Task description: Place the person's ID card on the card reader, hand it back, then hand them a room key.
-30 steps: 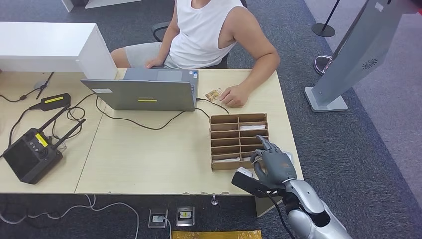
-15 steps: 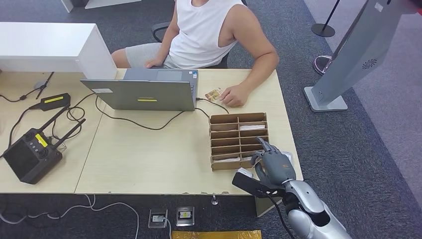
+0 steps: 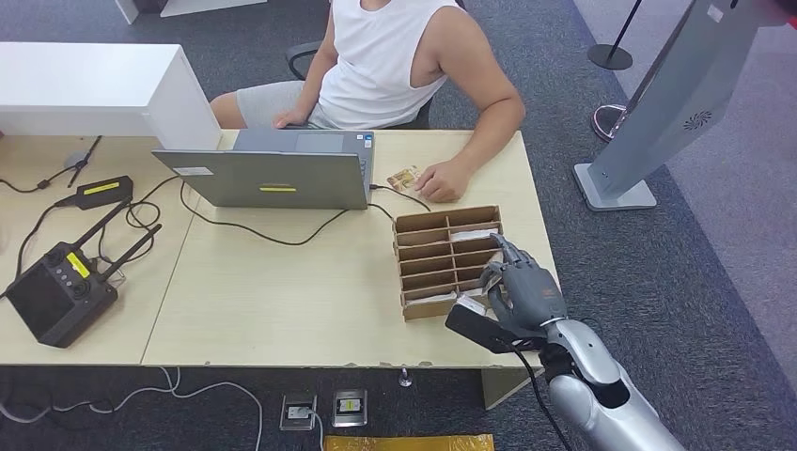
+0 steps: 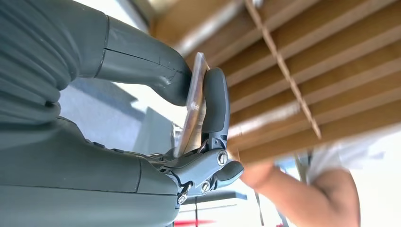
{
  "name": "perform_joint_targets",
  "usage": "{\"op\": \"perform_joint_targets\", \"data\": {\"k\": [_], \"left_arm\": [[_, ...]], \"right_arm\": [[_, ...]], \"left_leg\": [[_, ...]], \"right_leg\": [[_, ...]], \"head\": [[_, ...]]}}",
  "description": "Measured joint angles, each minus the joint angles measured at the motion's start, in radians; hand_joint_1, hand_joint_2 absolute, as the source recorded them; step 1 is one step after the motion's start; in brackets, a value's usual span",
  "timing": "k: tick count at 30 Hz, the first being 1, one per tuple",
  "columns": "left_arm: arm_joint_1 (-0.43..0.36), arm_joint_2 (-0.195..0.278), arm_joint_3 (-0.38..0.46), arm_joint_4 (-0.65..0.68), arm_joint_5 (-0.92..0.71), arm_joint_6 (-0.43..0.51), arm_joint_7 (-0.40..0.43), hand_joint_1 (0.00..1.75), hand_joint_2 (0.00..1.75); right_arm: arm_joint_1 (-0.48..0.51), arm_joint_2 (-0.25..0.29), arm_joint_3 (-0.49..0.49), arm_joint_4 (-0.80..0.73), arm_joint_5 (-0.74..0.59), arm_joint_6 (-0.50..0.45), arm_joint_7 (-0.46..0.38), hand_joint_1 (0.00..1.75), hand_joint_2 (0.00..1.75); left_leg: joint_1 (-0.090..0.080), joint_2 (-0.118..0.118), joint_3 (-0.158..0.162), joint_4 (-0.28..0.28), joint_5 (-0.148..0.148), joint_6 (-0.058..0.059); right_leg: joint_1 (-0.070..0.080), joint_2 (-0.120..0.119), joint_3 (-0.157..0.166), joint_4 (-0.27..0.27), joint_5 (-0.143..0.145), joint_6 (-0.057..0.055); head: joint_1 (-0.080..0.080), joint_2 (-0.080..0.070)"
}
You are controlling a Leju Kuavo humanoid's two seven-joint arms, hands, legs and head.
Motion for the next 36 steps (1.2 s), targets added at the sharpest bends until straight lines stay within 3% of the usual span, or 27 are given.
{"op": "perform_joint_targets", "data": {"k": [16, 32, 33, 36], "left_arm": [[0.012, -0.017, -0.001, 0.0, -0.038, -0.015, -0.01, 0.0, 0.0], [0.007, -0.023, -0.001, 0.0, -0.049, -0.035, -0.01, 0.0, 0.0], [0.006, -0.023, -0.001, 0.0, -0.051, -0.039, -0.01, 0.0, 0.0], [0.006, -0.022, -0.001, 0.0, -0.054, -0.043, -0.01, 0.0, 0.0]], "right_arm": [[-0.265, 0.017, -0.139, 0.09, 0.082, -0.042, -0.163, 1.75, 1.75], [-0.323, 0.091, -0.139, 0.352, 0.048, -0.125, -0.217, 1.73, 1.75], [-0.323, 0.094, -0.139, 0.369, 0.045, -0.13, -0.218, 1.4, 1.75], [-0.322, 0.098, -0.139, 0.411, 0.035, -0.145, -0.22, 0.11, 1.75]], "left_leg": [[0.0, 0.0, 0.0, 0.0, 0.0, 0.0], [0.001, 0.0, -0.001, 0.0, 0.0, 0.0], [0.001, 0.0, 0.0, 0.0, 0.0, 0.0], [0.001, 0.0, 0.0, 0.0, 0.0, 0.0]], "right_leg": [[0.0, 0.0, 0.0, 0.0, 0.0, 0.0], [0.001, -0.001, 0.0, 0.0, 0.0, 0.0], [0.001, -0.001, 0.0, 0.0, 0.0, 0.0], [0.001, -0.001, 0.0, 0.0, 0.0, 0.0]], "head": [[0.0, 0.0], [0.0, 0.0], [0.0, 0.0], [0.0, 0.0]]}}
